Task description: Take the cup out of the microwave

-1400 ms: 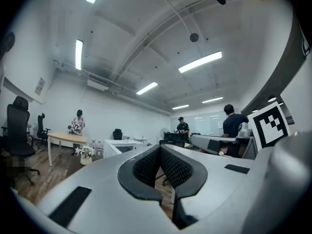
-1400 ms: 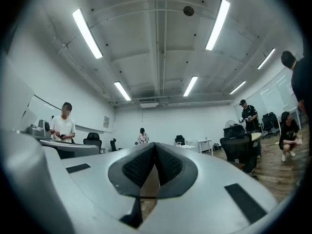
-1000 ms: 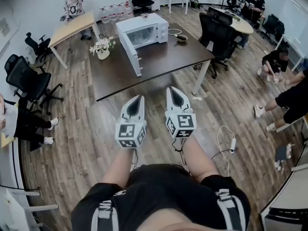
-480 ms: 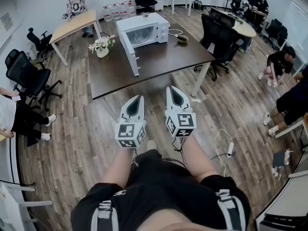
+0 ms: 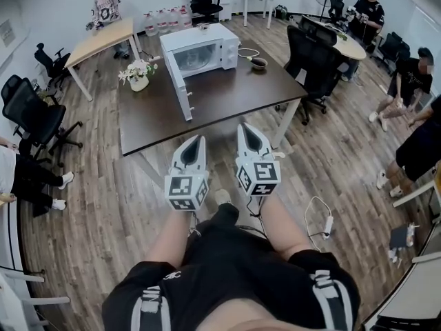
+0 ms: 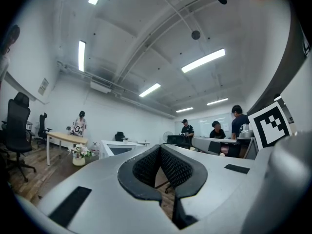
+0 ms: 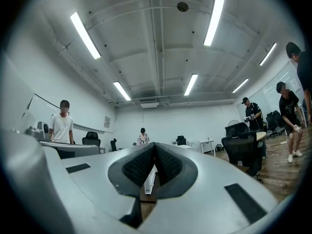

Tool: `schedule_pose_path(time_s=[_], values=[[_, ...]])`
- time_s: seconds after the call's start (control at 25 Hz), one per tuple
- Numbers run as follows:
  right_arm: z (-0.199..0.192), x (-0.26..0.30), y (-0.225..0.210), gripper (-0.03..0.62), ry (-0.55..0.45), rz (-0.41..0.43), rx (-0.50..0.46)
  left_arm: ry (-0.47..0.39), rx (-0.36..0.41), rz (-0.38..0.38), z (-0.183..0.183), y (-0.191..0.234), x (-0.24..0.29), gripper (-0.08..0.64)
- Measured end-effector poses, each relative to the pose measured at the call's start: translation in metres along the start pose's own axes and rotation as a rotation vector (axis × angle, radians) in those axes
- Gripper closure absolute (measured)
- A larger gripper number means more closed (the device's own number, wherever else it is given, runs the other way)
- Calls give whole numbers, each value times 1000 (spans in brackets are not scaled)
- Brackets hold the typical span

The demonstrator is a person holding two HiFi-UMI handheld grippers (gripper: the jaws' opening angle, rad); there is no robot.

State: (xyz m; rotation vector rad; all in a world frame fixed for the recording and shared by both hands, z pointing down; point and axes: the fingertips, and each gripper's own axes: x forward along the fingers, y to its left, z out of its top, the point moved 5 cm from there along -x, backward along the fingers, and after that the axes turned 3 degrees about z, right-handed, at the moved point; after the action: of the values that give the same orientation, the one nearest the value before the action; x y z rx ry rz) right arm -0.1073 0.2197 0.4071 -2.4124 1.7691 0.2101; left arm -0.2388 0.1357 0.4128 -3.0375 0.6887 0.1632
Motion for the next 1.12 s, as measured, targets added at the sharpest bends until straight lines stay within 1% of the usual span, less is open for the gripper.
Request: schedule_pose_path(time_s=[0.28, 0.52, 0.88, 1.12], values=[[-13, 73, -51, 592, -2, 5, -1, -6, -1, 7, -9, 20, 87, 558], [-26, 150, -95, 592, 18, 21, 12, 18, 2, 10, -13, 42, 172, 558], [-49, 289, -155, 592, 55, 52, 21, 49, -12, 41, -22, 102, 310, 558], [-71, 383, -182, 592, 84, 90, 22, 50, -20, 61, -29, 146, 391, 558]])
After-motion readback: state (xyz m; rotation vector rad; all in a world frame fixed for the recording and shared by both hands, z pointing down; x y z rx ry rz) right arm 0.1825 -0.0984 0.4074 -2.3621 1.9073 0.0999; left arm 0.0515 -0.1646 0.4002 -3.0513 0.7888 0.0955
